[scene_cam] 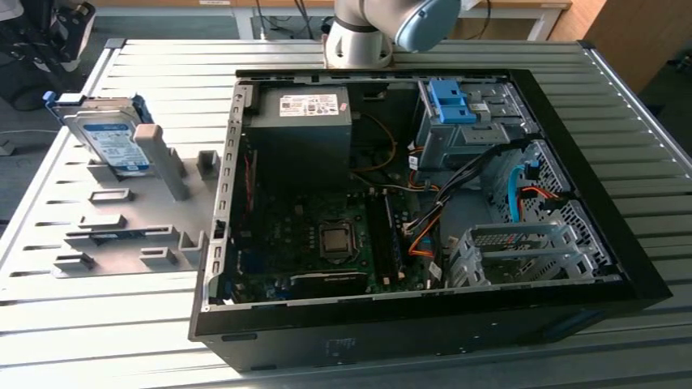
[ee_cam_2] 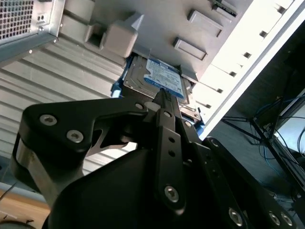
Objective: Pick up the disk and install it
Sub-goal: 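Reach for the disk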
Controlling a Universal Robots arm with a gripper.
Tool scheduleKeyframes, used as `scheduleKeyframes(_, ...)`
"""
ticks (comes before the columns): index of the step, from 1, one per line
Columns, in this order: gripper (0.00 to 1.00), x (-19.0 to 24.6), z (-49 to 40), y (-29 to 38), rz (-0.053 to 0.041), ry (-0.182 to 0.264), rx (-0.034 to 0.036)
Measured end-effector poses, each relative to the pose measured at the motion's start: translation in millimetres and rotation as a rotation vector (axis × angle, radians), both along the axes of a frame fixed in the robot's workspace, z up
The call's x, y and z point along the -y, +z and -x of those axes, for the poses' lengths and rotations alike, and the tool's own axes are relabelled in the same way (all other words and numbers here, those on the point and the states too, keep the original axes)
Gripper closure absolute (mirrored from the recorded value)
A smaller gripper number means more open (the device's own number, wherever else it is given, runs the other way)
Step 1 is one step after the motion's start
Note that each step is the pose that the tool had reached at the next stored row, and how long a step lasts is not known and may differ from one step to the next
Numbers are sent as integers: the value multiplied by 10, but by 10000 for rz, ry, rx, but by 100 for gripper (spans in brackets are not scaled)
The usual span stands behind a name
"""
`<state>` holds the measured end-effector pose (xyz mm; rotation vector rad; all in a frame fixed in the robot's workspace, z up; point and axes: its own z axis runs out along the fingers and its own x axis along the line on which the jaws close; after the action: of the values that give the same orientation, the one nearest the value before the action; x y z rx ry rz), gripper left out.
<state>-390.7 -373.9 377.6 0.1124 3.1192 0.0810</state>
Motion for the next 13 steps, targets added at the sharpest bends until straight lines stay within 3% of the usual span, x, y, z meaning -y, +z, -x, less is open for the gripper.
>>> scheduleKeyframes(3, 89, -1, 49, -11, 46, 73, -36)
scheduleKeyframes(5, 89, -15, 50, -12, 354, 85, -106)
scheduleKeyframes(6, 89, -27, 50, -14, 389, 85, -115)
scheduleKeyframes(8, 89, -42, 50, -18, 390, 85, -116)
scheduleKeyframes(13, 89, -156, 57, -41, 368, 84, -114)
